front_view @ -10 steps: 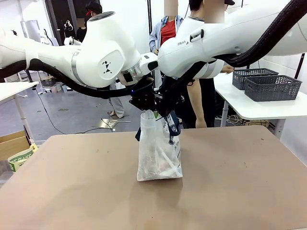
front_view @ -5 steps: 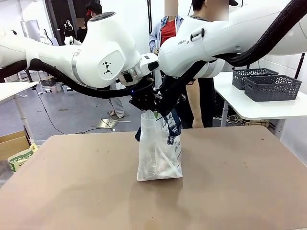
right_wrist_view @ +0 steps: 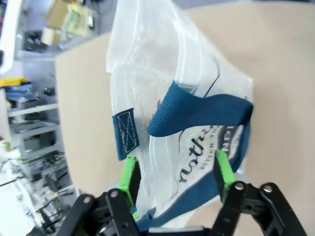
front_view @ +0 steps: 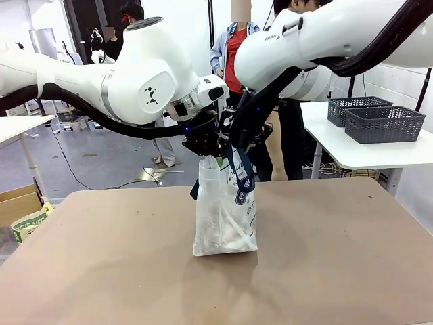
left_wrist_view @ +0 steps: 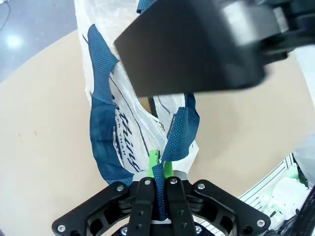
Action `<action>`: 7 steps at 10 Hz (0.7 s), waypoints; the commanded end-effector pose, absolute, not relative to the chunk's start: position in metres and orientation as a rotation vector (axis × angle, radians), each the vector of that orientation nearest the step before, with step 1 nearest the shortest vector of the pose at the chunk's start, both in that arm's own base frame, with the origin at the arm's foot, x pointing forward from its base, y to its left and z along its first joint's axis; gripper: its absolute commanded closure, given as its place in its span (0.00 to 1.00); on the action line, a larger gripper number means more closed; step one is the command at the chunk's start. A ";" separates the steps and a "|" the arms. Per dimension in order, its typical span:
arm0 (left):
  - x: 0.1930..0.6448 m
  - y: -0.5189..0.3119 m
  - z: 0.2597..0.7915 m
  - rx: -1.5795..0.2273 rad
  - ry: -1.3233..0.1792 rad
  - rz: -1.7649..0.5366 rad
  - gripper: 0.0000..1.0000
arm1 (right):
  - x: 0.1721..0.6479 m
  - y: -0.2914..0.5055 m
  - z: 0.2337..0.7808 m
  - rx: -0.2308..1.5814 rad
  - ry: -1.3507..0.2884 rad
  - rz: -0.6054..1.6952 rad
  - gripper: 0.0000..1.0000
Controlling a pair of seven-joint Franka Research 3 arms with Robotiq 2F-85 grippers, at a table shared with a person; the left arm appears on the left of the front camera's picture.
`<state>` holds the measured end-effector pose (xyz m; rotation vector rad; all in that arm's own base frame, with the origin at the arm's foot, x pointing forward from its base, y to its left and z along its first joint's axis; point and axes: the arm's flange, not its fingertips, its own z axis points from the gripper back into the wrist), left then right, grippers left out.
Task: Transfer purchased items from the store into the shopping bag.
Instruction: Move the Reusable shopping bag to the right side of the table.
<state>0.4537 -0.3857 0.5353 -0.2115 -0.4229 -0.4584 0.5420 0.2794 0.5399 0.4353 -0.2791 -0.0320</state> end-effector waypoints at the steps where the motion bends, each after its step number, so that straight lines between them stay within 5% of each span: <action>1: 0.454 -0.385 0.536 -0.215 -0.423 -0.455 1.00 | 0.542 0.258 0.549 0.437 -0.266 -0.016 0.00; 7: 0.454 -0.385 0.536 -0.215 -0.423 -0.455 1.00 | 0.524 0.195 0.570 0.443 -0.255 0.180 0.00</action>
